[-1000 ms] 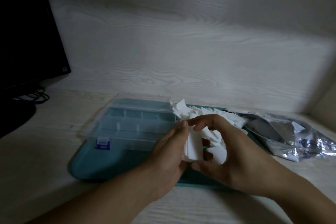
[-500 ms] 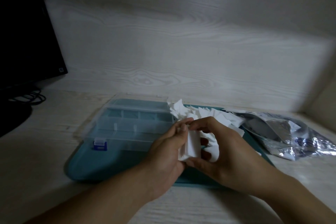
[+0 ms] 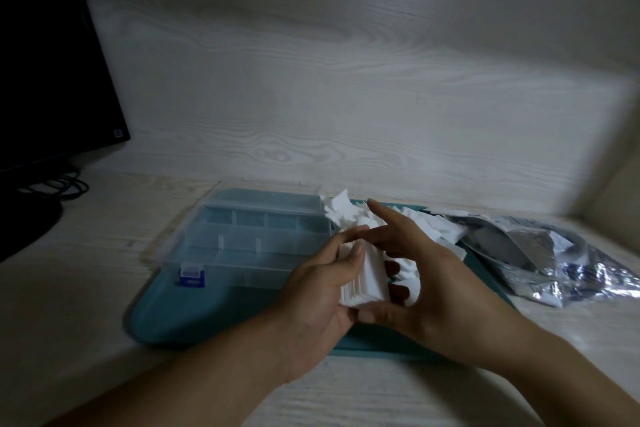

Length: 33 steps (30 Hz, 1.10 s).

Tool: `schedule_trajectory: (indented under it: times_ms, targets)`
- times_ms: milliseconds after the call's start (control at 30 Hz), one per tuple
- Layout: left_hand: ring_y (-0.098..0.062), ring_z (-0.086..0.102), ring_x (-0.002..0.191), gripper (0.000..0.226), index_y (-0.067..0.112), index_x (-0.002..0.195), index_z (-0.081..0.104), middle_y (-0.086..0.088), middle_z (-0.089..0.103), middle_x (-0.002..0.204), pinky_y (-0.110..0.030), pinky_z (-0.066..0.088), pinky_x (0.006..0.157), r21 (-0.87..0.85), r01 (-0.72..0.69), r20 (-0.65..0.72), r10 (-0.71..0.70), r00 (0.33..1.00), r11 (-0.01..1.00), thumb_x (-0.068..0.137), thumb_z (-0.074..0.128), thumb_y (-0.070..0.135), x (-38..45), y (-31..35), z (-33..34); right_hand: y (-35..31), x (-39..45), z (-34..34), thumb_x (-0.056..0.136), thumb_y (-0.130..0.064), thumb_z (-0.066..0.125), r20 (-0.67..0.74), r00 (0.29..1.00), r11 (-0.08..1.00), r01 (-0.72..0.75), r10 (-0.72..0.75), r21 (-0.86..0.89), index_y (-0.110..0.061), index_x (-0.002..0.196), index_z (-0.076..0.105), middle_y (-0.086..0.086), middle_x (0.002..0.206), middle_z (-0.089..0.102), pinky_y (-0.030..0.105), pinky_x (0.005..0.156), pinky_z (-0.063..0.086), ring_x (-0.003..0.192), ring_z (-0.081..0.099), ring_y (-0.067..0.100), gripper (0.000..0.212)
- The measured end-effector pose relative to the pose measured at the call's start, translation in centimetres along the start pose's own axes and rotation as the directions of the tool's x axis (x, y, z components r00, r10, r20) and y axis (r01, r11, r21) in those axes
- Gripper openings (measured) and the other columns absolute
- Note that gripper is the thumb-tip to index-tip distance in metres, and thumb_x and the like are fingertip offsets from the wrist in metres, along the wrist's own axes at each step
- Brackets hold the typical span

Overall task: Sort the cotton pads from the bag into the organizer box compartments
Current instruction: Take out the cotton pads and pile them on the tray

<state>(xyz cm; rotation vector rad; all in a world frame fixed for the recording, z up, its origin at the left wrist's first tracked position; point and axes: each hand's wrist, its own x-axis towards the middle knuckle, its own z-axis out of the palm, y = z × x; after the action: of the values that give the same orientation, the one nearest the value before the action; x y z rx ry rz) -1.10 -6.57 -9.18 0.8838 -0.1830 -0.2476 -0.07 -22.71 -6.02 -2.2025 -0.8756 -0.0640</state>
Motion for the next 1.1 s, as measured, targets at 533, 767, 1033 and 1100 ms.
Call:
schedule_trajectory:
  times_ms: [533,767,1033,1100]
  targets:
    - [-0.026,0.070,0.098,0.052,0.012,0.131,0.057,-0.017,0.069,0.117,-0.029,0.056,0.065,0.160,0.008,0.021,-0.011,1.000,0.987,0.089,0.048,-0.016,0.1,-0.3,-0.4,0.3,-0.1,1.0,0.073,-0.046,0.080,-0.042,0.996,0.978,0.073,-0.083,-0.194,-0.054,0.148,0.010,-0.036,0.131,0.043,0.006,0.092,0.041,0.123,0.041,-0.011,0.103]
    - [-0.018,0.069,0.076,0.050,0.019,0.124,0.062,-0.012,0.073,0.097,-0.025,0.052,0.055,0.244,-0.013,0.002,0.013,1.000,0.970,0.091,0.044,-0.015,0.1,-0.3,-0.2,0.2,-0.2,1.8,0.077,-0.044,0.077,-0.053,0.984,0.944,0.146,-0.168,-0.295,-0.044,0.152,0.002,-0.034,0.138,0.034,0.021,0.099,0.045,0.122,0.042,-0.003,0.106]
    - [-0.028,0.069,0.104,0.040,0.027,0.098,0.076,-0.010,0.075,0.106,-0.040,0.055,0.084,0.283,-0.019,-0.098,0.049,0.994,0.959,0.094,0.052,-0.006,0.3,-0.7,0.0,-0.3,-0.3,2.7,0.080,-0.034,0.069,-0.056,0.964,0.905,0.223,-0.260,-0.362,-0.035,0.154,0.008,-0.011,0.130,0.048,0.018,0.091,0.044,0.114,0.050,0.008,0.095]
    - [-0.031,0.069,0.106,0.036,0.026,0.099,0.075,-0.011,0.074,0.107,-0.042,0.055,0.088,0.302,-0.023,-0.088,0.052,0.995,0.953,0.096,0.052,-0.002,0.2,-0.6,0.3,-0.2,-0.4,2.8,0.079,-0.033,0.070,-0.057,0.962,0.898,0.227,-0.267,-0.377,-0.033,0.154,0.007,-0.010,0.129,0.047,0.020,0.092,0.044,0.113,0.050,0.009,0.098]
